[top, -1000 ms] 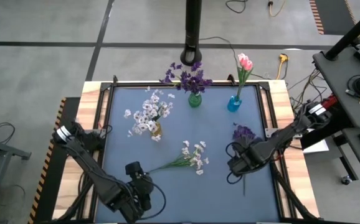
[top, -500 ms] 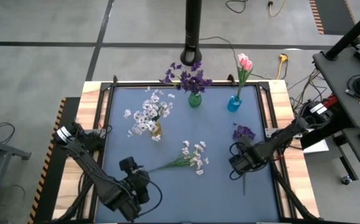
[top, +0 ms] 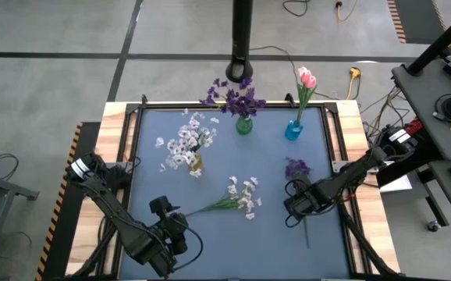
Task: Sort flowers into vase by color
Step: Put the purple flowers into the green vase
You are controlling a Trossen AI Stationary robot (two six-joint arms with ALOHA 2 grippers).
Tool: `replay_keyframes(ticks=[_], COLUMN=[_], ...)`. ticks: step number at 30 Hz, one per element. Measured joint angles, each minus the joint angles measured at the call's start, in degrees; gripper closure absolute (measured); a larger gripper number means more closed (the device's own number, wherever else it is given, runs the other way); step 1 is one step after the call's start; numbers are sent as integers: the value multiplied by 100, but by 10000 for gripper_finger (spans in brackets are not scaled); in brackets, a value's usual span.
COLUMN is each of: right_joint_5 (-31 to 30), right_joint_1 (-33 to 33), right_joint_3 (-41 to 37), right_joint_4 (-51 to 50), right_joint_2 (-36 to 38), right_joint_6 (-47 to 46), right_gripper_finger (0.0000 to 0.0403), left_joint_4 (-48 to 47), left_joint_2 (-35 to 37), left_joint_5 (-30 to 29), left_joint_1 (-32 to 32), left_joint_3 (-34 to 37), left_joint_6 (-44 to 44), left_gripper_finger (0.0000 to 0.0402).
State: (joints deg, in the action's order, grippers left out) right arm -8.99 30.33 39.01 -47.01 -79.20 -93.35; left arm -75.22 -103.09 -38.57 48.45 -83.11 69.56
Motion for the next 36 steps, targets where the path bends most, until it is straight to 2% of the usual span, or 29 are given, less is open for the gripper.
replay_keyframes(ticks=[9,15,21,28,32,36], right_joint_5=[-4,-2,-254,-948,-1727,-2755], right_joint_1=[0,0,2,2,2,2], right_joint_3=[15,15,15,17,17,17], right_joint_4=[141,131,138,160,539,1536], right_joint_2=[-4,131,688,1610,2059,2369], right_joint_6=[218,402,484,743,1229,2413], right_gripper_finger=[344,362,364,364,365,365], left_joint_4=[-29,-26,-19,63,103,152], left_joint_2=[0,0,0,0,2,2], left_joint_5=[-173,-186,-186,-186,-203,-287], left_joint_1=[0,0,0,0,0,-2], left_joint_3=[16,31,33,33,33,33], left_joint_6=[0,15,18,22,24,24], left_gripper_finger=[116,116,116,116,116,116])
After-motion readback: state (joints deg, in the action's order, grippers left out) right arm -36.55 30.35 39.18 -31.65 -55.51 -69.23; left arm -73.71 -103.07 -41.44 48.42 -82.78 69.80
